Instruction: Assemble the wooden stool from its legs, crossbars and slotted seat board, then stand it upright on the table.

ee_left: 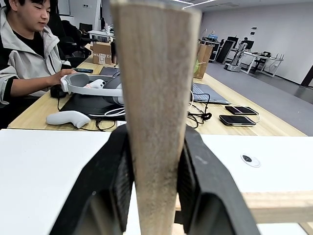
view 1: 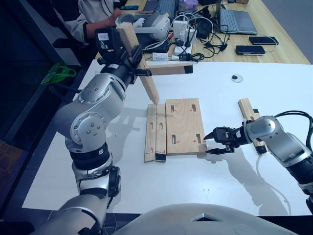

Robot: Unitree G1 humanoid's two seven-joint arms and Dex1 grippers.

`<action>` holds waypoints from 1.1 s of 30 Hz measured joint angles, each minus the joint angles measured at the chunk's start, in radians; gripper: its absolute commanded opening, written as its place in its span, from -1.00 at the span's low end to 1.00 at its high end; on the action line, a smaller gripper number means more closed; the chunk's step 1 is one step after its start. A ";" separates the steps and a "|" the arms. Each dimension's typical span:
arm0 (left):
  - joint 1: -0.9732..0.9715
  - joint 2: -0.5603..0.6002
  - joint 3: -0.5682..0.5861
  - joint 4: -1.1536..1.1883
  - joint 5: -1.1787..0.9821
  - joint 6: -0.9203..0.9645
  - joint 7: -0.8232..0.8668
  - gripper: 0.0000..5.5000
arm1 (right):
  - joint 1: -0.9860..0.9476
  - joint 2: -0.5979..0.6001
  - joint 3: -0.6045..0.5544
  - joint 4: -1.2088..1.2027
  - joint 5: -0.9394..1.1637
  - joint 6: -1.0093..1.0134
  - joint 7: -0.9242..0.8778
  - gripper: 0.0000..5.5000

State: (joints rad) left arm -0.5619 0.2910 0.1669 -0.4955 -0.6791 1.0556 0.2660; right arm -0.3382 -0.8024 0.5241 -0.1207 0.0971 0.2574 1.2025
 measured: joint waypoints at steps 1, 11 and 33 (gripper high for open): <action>-0.010 0.000 0.001 0.004 0.006 0.000 -0.008 -0.63 | -0.007 0.000 0.002 0.004 -0.011 -0.016 0.015 -0.06; -0.031 -0.026 0.001 0.014 0.063 0.000 -0.035 -0.63 | -0.074 0.061 0.022 0.128 -0.102 -0.087 0.066 -0.06; 0.056 -0.242 0.093 -0.078 0.137 0.074 0.047 -0.63 | -0.099 0.434 -0.244 0.162 -0.099 0.287 -0.375 -0.06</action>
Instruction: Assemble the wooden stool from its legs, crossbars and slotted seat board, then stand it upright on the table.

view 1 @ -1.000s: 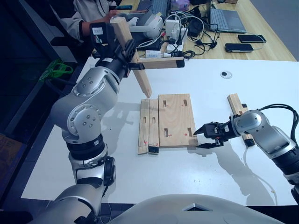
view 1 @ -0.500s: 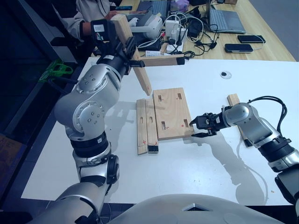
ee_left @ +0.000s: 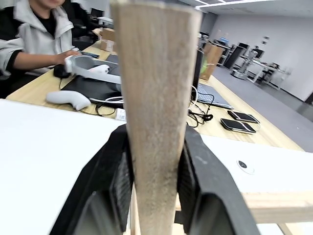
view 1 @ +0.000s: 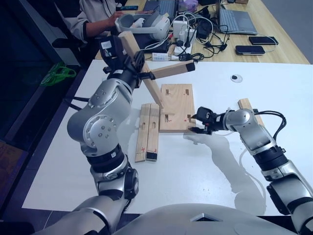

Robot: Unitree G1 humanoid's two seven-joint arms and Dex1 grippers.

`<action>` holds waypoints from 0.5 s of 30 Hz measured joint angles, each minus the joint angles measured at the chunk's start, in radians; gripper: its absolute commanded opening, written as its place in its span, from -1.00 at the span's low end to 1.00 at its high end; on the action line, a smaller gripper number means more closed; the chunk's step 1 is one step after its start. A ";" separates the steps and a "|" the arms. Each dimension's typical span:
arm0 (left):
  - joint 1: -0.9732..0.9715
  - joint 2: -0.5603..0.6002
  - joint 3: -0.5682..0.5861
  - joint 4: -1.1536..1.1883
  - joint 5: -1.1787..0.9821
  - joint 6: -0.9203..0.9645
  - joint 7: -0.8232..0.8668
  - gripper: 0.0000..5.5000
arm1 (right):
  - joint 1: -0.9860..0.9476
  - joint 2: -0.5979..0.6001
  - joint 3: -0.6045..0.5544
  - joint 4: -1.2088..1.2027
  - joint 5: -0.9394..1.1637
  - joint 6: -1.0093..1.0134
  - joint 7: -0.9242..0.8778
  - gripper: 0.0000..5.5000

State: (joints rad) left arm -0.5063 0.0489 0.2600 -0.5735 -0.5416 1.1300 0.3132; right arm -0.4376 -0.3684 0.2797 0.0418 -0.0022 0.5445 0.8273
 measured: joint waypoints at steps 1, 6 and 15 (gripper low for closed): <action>0.021 -0.015 0.013 -0.013 0.007 0.000 0.015 -0.63 | -0.004 0.026 -0.071 -0.027 0.018 0.060 -0.070 -0.06; 0.070 -0.073 0.056 -0.033 0.024 -0.002 0.048 -0.63 | -0.010 0.166 -0.337 -0.066 0.062 0.247 -0.406 -0.06; 0.105 -0.164 0.079 -0.043 0.027 -0.012 0.056 -0.63 | -0.041 0.255 -0.473 -0.052 0.112 0.293 -0.647 -0.06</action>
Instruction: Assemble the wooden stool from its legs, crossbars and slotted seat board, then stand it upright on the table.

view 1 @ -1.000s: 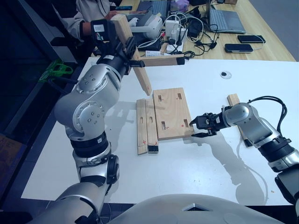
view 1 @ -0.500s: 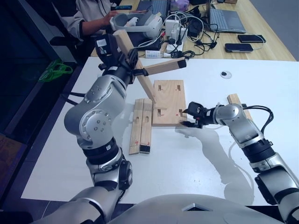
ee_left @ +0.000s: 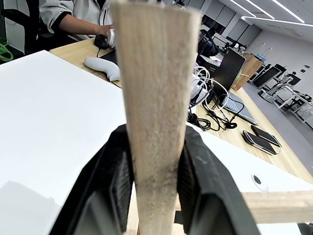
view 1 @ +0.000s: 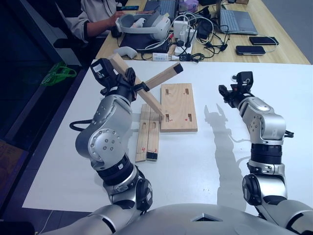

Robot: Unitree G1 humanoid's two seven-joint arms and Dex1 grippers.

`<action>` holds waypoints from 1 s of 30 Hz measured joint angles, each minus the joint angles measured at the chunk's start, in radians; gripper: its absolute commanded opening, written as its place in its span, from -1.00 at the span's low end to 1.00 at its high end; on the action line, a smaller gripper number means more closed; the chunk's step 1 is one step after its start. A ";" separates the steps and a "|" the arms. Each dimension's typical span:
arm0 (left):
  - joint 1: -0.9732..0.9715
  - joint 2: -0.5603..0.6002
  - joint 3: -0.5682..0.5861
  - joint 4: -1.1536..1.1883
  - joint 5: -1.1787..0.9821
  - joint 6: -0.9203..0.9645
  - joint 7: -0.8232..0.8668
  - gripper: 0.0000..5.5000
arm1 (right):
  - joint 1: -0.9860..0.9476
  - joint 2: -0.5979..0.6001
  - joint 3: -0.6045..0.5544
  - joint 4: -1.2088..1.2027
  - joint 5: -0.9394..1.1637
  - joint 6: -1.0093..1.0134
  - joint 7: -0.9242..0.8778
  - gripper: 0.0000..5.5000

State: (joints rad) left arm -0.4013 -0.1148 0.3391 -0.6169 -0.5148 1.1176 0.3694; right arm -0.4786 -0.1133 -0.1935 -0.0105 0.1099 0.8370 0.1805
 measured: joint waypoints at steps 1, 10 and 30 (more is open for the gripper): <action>0.014 0.002 -0.013 -0.005 -0.005 0.001 -0.018 -0.63 | -0.003 0.014 -0.018 -0.003 0.020 -0.012 -0.009 -0.06; 0.104 0.079 -0.098 -0.027 0.020 -0.044 -0.132 -0.63 | 0.043 0.053 -0.072 -0.243 0.156 -0.051 -0.018 -0.06; 0.132 0.137 -0.212 0.066 0.154 -0.219 -0.173 -0.63 | 0.541 -0.065 -0.161 -0.767 0.602 -0.146 0.177 -0.06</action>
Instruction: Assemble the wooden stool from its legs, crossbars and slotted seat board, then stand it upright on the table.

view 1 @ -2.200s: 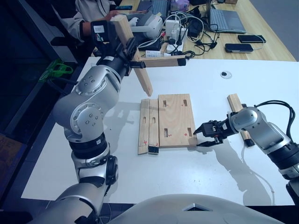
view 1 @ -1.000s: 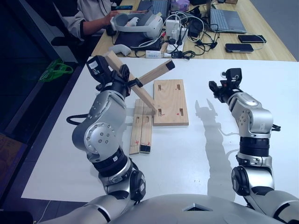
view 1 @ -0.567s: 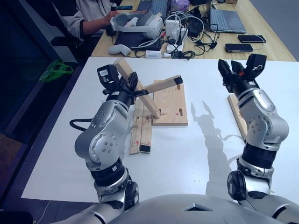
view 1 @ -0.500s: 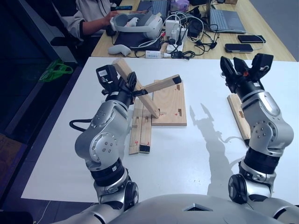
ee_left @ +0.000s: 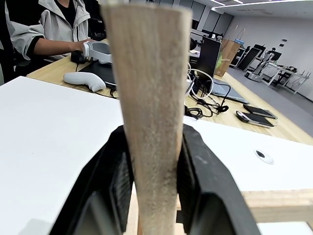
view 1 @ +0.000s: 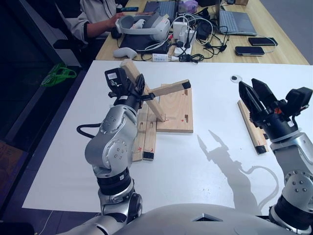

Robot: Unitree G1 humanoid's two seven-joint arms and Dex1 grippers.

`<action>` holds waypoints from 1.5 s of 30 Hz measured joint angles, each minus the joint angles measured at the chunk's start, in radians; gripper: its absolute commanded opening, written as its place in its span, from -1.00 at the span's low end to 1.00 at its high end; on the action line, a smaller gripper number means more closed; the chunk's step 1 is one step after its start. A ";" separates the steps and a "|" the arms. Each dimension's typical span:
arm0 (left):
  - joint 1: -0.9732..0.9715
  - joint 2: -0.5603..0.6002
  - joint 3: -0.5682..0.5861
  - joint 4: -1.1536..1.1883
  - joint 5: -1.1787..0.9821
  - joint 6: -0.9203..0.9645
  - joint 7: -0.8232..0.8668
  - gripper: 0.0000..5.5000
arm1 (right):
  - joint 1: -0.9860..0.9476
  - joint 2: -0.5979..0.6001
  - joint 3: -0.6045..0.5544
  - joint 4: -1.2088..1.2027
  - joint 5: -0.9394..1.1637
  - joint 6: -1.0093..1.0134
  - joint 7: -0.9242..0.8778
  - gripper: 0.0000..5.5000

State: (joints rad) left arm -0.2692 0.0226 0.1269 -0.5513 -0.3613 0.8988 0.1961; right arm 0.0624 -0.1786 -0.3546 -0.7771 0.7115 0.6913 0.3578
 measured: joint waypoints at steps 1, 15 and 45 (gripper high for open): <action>-0.001 0.008 -0.010 0.011 0.010 -0.014 -0.005 -0.63 | 0.007 -0.006 0.001 0.000 0.001 -0.006 0.000 -0.06; 0.281 0.150 -0.127 -0.078 0.083 -0.296 -0.196 -0.63 | 0.038 -0.077 0.027 0.051 0.009 -0.123 0.009 -0.06; -0.135 0.217 0.106 -0.077 0.112 -0.319 -0.181 -0.20 | 0.014 -0.143 0.096 0.113 0.009 -0.180 -0.018 -0.06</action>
State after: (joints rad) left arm -0.4041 0.2396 0.2333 -0.6286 -0.2495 0.5799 0.0148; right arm 0.0765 -0.3217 -0.2585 -0.6638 0.7203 0.5117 0.3400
